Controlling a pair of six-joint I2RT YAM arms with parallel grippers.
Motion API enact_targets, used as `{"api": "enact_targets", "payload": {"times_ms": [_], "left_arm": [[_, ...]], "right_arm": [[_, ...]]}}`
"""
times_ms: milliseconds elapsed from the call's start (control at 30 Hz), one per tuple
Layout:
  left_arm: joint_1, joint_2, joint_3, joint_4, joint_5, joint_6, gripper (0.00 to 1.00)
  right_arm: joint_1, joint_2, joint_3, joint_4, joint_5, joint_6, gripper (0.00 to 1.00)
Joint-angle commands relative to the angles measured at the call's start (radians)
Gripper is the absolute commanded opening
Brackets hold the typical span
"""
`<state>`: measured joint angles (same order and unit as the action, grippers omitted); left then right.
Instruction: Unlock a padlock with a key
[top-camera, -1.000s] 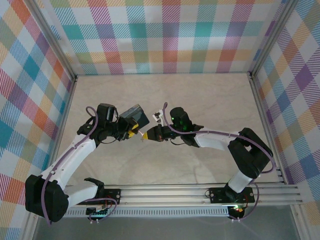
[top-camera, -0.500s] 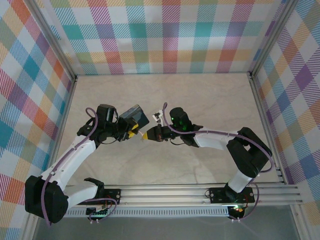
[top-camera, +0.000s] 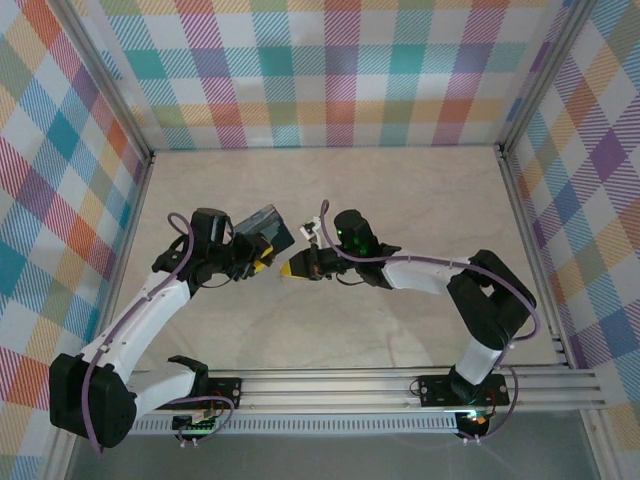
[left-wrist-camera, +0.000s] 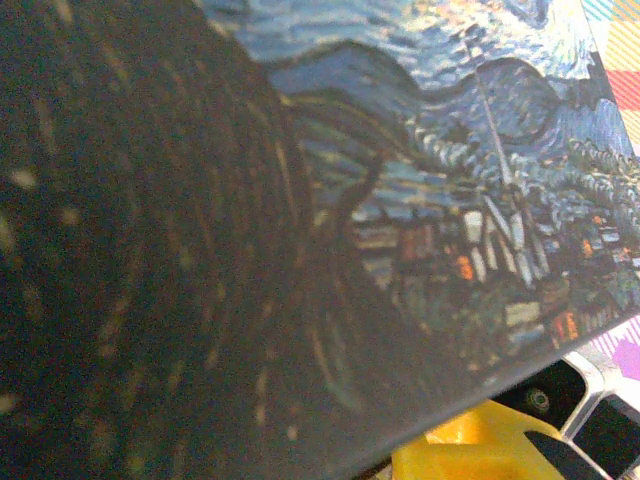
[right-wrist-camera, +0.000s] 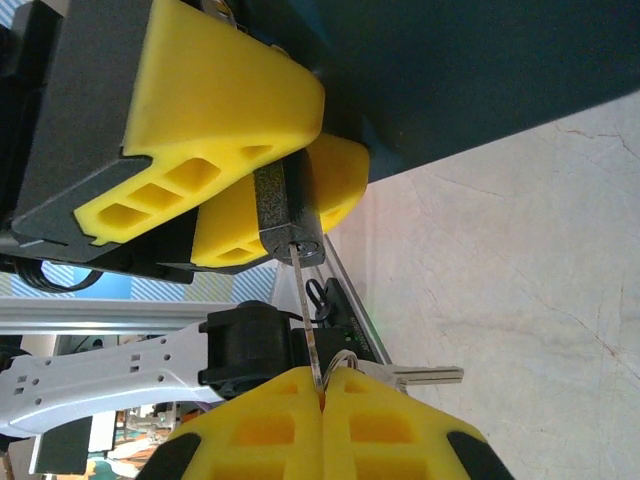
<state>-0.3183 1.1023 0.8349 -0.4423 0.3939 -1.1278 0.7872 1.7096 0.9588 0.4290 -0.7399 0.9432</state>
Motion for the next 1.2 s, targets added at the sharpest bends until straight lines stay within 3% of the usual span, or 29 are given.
{"api": "enact_targets", "payload": {"times_ms": [0, 267, 467, 567, 867, 1167], "left_arm": [[-0.041, 0.002, 0.038, 0.010, 0.084, 0.060, 0.00], [-0.044, 0.008, 0.075, -0.037, 0.074, 0.145, 0.00], [-0.034, 0.052, 0.125, -0.155, 0.009, 0.327, 0.00], [-0.025, 0.060, 0.107, -0.138, 0.017, 0.338, 0.00], [-0.044, 0.064, 0.116, -0.127, 0.030, 0.345, 0.00], [-0.048, 0.063, 0.085, -0.107, 0.046, 0.330, 0.00]], "right_arm": [[0.013, 0.019, 0.089, 0.077, 0.012, 0.010, 0.00], [0.000, -0.002, 0.069, 0.012, 0.077, 0.004, 0.00], [-0.002, -0.002, 0.062, 0.027, 0.021, 0.024, 0.00], [-0.002, -0.006, 0.032, 0.044, 0.016, 0.042, 0.00], [0.003, 0.108, 0.045, 0.319, -0.012, 0.222, 0.00], [0.001, 0.057, 0.080, 0.135, 0.098, 0.122, 0.00]]}}
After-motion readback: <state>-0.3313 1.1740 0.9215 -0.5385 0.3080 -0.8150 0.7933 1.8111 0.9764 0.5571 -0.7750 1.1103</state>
